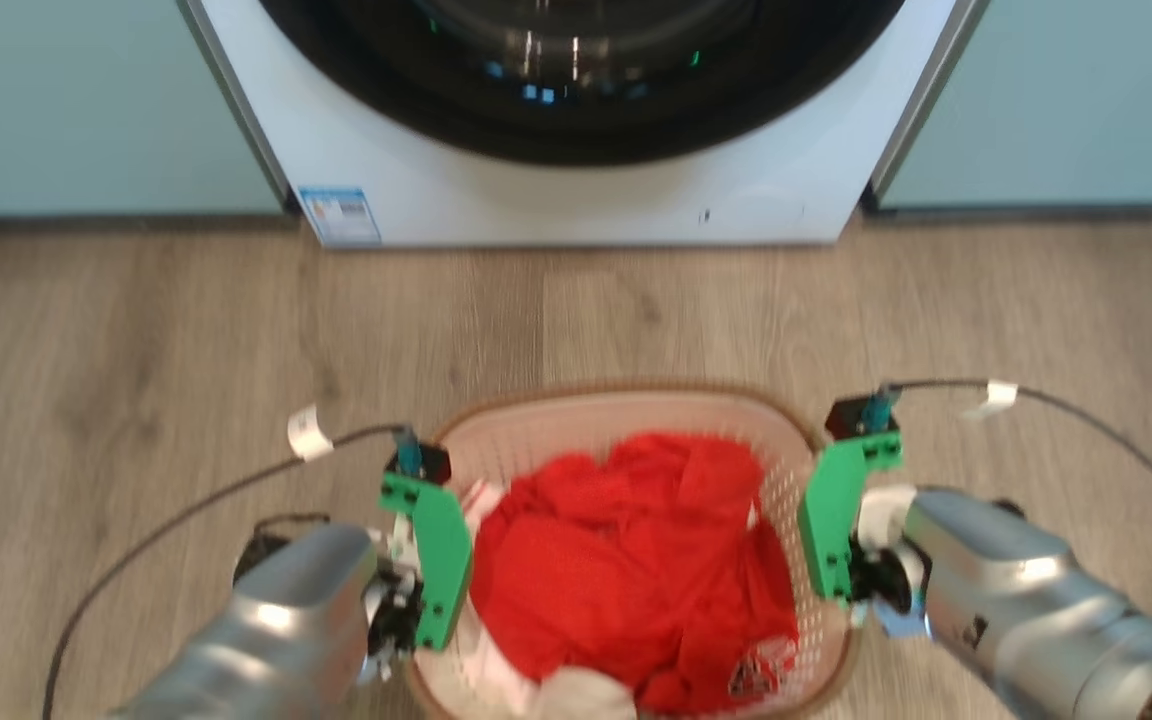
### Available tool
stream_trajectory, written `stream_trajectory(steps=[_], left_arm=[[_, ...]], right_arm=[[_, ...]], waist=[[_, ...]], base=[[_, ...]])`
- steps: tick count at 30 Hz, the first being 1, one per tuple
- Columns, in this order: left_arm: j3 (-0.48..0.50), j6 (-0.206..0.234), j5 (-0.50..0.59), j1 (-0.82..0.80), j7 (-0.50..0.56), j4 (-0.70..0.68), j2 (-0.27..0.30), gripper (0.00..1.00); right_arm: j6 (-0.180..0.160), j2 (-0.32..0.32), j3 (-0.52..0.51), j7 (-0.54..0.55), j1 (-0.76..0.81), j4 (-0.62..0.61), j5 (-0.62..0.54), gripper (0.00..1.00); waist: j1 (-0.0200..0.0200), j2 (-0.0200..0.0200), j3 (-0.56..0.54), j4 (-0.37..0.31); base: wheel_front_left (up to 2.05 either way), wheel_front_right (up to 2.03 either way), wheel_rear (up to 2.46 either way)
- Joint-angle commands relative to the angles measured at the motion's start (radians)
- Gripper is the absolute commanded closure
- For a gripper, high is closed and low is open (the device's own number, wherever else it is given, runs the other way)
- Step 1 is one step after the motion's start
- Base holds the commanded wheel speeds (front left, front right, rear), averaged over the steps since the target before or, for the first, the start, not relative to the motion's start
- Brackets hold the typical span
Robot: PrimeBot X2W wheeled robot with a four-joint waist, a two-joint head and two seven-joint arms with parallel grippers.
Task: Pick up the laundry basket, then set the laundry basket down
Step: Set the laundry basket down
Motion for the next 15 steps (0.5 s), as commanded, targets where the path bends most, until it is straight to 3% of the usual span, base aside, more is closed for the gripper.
stream_trajectory(steps=[1, 15], left_arm=[[0.002, -0.017, 0.023, -0.05, -0.006, -0.017, -0.013, 1.0], [0.002, -0.017, 0.084, -0.173, -0.164, 0.042, -0.026, 1.0]], right_arm=[[0.007, -0.002, -0.006, -0.032, -0.046, -0.022, -0.015, 1.0], [0.007, 0.0, -0.01, -0.17, -0.163, -0.002, -0.039, 1.0]], waist=[[-0.0002, 0.0, 0.071, -0.002], [-0.0002, 0.0, 0.36, -0.007]], base=[[0.0, 0.0, 0.0], [0.0, 0.0, 0.0]])
